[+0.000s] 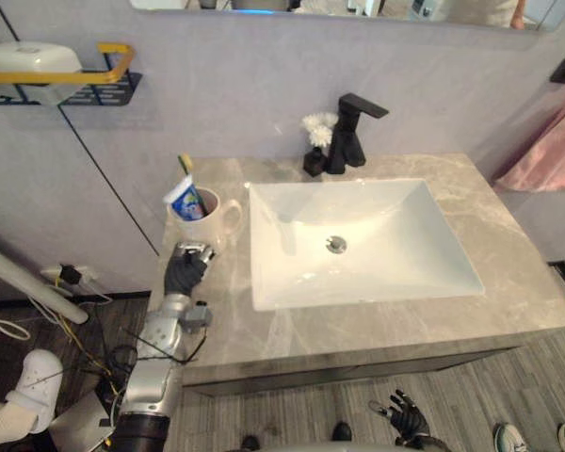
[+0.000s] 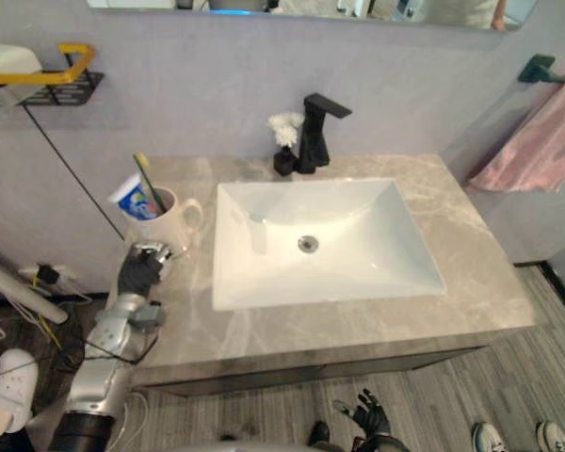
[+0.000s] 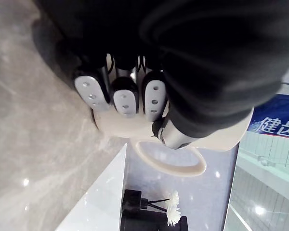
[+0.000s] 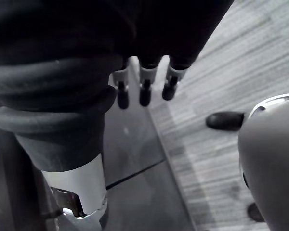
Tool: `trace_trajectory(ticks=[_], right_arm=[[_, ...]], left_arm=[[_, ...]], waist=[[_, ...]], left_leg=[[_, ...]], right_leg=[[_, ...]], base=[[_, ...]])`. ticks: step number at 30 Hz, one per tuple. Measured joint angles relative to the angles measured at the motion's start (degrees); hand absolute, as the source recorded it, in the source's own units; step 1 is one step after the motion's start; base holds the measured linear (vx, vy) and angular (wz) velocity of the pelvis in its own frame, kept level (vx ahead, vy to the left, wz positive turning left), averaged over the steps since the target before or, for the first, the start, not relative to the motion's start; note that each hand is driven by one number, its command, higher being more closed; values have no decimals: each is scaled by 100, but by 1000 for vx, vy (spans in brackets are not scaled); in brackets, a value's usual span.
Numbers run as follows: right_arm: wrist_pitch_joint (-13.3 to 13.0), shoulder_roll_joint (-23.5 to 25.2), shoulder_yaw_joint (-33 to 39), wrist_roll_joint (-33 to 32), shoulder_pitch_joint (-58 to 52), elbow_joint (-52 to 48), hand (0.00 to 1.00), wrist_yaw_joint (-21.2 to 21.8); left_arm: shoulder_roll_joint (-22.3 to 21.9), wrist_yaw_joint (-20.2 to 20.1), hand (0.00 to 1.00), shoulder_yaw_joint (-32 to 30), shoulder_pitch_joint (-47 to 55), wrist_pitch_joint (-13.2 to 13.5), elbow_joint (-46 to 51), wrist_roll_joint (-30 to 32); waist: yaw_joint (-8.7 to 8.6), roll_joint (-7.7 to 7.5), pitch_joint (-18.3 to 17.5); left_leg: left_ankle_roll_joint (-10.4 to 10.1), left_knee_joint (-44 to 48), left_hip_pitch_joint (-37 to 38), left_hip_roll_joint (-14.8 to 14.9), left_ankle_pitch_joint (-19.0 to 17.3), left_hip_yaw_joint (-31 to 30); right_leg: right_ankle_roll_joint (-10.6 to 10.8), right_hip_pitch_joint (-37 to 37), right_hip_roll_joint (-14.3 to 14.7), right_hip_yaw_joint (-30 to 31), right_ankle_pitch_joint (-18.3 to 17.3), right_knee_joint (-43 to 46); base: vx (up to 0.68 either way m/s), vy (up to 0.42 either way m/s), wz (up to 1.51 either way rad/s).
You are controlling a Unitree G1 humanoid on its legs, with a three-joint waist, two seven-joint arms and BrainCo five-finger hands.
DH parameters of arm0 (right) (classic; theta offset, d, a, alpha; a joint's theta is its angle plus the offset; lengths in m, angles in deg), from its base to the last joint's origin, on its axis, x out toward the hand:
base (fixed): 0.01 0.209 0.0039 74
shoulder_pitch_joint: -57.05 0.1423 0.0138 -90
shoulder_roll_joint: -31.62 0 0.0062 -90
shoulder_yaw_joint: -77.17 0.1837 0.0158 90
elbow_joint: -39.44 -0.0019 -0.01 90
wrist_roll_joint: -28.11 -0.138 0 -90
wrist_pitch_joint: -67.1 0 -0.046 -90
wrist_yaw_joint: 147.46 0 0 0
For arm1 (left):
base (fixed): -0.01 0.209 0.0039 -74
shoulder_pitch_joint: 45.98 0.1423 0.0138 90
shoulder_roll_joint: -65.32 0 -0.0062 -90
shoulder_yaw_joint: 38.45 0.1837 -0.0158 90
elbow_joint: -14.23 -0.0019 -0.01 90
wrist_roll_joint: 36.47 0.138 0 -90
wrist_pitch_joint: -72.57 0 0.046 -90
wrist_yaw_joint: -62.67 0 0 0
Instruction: Organize washtable
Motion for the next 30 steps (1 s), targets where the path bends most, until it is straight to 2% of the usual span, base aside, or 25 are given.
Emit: trace_trajectory(ticks=[5, 9, 30], right_arm=[[0, -5, 1, 0, -20, 0, 0, 0], [1, -25, 2, 0, -37, -2, 0, 0], [2, -25, 10, -1, -361, -2, 0, -4]], left_arm=[[207, 36, 100, -107, -186, -14, -269, 2], [233, 120, 100, -287, -273, -6, -372, 2], [591, 263, 100, -345, -702, -17, -964, 52]], waist=[[-94, -5, -2], [-95, -5, -1], [-100, -48, -30]], left_leg=[[-1, 16, -1, 8, -1, 32], [-4, 23, -17, 27, -20, 152], [-14, 83, -9, 46, -61, 352]], right_leg=[[-5, -11, 8, 30, 11, -1], [-37, -108, 37, 187, 50, 0], [-56, -201, 69, 427, 116, 1]], base=[[-49, -24, -3], [-41, -24, -18], [-39, -24, -6]])
